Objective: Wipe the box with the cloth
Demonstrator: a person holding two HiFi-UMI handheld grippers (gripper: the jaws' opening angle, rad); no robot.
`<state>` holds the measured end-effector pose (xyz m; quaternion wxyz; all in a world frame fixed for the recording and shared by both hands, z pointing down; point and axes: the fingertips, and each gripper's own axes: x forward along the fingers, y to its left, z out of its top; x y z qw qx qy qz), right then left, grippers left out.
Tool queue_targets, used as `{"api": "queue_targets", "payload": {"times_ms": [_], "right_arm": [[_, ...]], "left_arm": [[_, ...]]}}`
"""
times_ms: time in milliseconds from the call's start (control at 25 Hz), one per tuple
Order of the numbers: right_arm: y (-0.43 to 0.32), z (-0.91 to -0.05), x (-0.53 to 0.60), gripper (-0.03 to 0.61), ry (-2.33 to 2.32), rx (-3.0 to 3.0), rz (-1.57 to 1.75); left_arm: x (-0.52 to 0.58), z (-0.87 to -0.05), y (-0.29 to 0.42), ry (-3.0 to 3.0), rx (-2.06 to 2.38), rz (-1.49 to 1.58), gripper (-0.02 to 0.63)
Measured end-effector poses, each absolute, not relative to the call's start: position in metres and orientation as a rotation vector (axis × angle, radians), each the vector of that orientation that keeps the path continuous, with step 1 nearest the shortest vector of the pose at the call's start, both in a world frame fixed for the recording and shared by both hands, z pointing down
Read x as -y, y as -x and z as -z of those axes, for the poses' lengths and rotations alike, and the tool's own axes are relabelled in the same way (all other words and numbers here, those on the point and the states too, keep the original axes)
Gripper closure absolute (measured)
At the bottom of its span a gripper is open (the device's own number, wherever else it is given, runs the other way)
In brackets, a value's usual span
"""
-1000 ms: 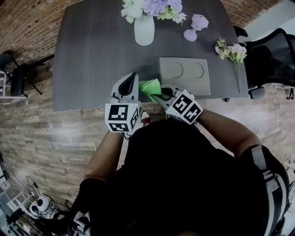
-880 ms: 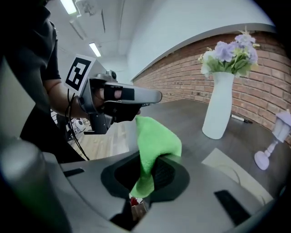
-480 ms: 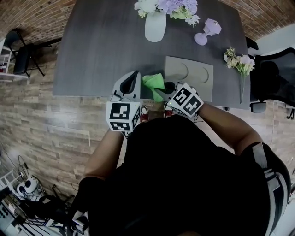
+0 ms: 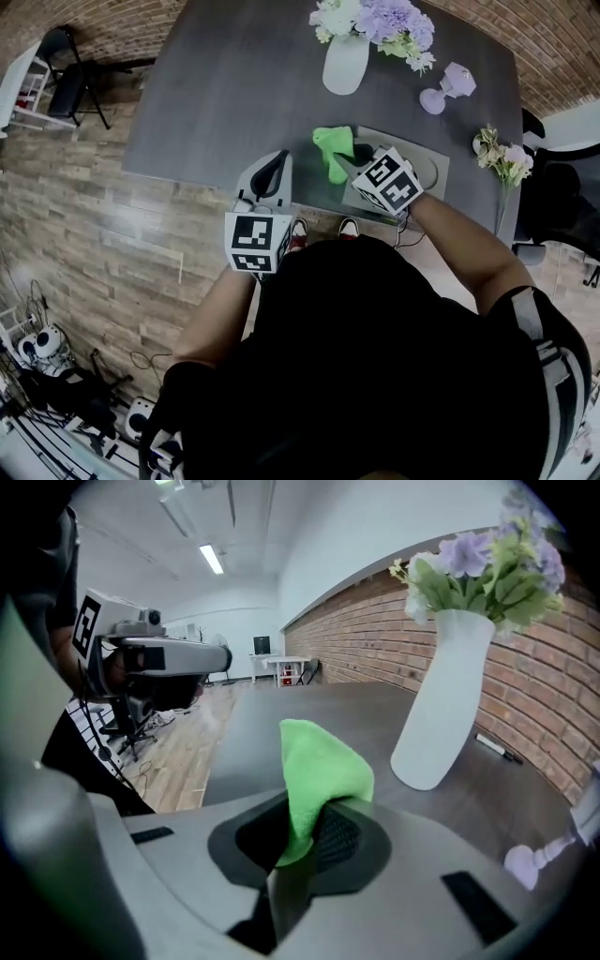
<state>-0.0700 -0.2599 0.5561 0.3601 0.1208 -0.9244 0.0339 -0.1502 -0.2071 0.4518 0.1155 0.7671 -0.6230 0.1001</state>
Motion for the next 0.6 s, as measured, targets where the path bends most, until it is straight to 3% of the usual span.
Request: {"api": "queue_targets", "payload": {"times_ms": [600], "right_arm": [[0.068,-0.565,0.356,0.537,-0.432,2.351,-0.065]], "left_arm": [[0.204,-0.452,0.144,-2.129,1.940,-0.311,0.606]]}}
